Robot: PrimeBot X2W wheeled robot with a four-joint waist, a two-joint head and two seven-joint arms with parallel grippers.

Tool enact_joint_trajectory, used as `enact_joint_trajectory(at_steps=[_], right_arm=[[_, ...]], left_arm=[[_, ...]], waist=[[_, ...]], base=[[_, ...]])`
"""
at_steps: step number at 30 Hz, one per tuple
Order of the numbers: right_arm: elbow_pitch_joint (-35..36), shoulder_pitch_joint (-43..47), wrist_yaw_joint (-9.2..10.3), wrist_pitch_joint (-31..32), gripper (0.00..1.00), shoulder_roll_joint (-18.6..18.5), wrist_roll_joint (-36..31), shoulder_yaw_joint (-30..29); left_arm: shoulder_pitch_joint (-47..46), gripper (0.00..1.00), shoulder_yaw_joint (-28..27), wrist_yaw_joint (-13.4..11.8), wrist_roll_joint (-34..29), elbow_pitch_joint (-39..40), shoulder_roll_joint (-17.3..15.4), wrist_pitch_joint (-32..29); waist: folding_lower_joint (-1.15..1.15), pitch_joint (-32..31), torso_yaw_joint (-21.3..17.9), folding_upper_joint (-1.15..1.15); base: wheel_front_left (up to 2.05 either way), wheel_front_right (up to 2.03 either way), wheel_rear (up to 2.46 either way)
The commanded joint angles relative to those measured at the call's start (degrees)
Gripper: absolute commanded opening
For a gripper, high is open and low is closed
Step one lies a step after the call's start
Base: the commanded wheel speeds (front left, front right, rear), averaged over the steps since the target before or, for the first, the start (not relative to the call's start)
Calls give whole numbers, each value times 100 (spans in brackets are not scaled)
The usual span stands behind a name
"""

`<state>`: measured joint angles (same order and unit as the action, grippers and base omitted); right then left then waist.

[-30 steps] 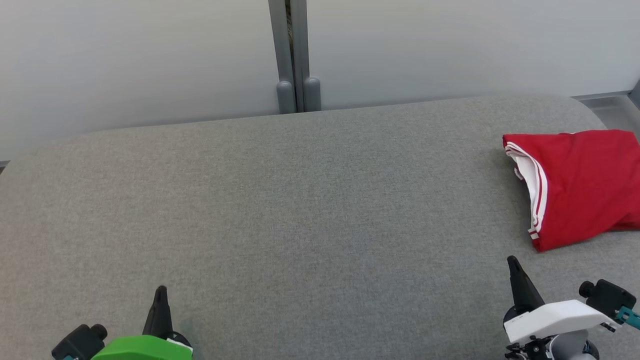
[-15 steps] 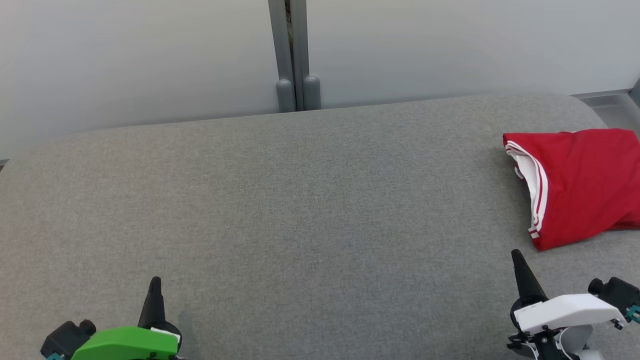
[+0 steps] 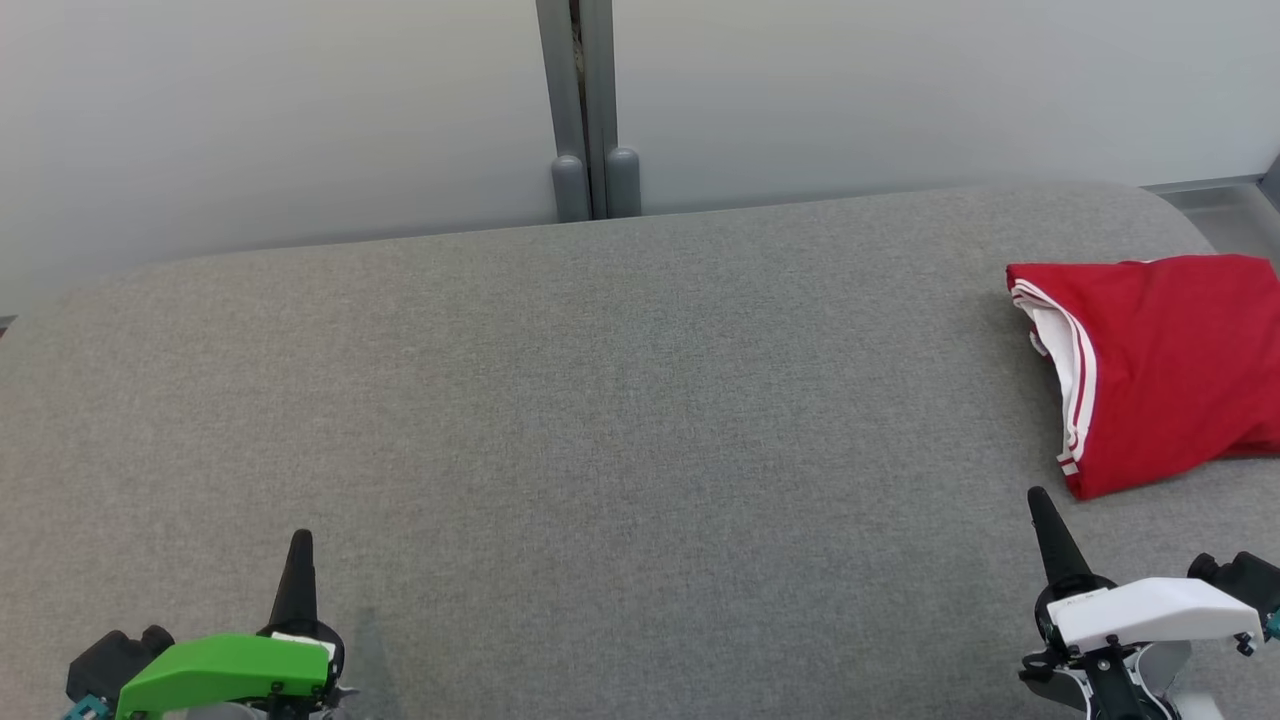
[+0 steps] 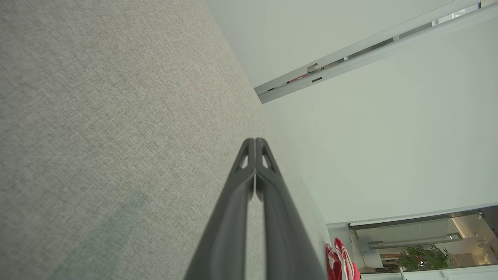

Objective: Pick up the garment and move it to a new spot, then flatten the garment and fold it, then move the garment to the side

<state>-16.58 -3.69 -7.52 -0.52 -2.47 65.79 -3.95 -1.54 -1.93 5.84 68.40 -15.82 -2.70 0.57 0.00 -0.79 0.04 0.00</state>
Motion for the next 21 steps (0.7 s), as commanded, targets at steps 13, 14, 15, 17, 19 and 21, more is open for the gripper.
enact_joint_trajectory(at_steps=[13, 14, 15, 17, 19, 21], right_arm=[[132, -169, 3, 208, 0, -40, 788, -89], [136, -173, 3, 222, 0, -40, 835, -94], [139, -178, 3, 234, 0, -41, 887, -99], [145, -180, 3, 263, 0, -41, 980, -108], [155, -191, 3, 301, 0, -42, 1121, -122], [162, -197, 3, 323, 0, -43, 1215, -131]], left_arm=[[-229, 0, -155, 77, 712, 94, -24, -207], [-236, 0, -163, 80, 754, 96, -24, -216], [-246, 0, -171, 84, 806, 99, -24, -235], [-267, 0, -190, 84, 894, 104, -25, -259], [-284, 0, -215, 90, 1010, 112, -25, -300], [-301, 0, -232, 93, 1096, 118, -26, -320]], waist=[[0, 22, -1, 0], [0, 23, -1, 0], [0, 25, -1, 0], [0, 28, -1, 0], [0, 33, -1, 0], [0, 36, -1, 0]], base=[[0, 0, 0], [0, 0, 0], [0, 0, 0], [0, 0, 0], [0, 0, 0], [0, 0, 0]])
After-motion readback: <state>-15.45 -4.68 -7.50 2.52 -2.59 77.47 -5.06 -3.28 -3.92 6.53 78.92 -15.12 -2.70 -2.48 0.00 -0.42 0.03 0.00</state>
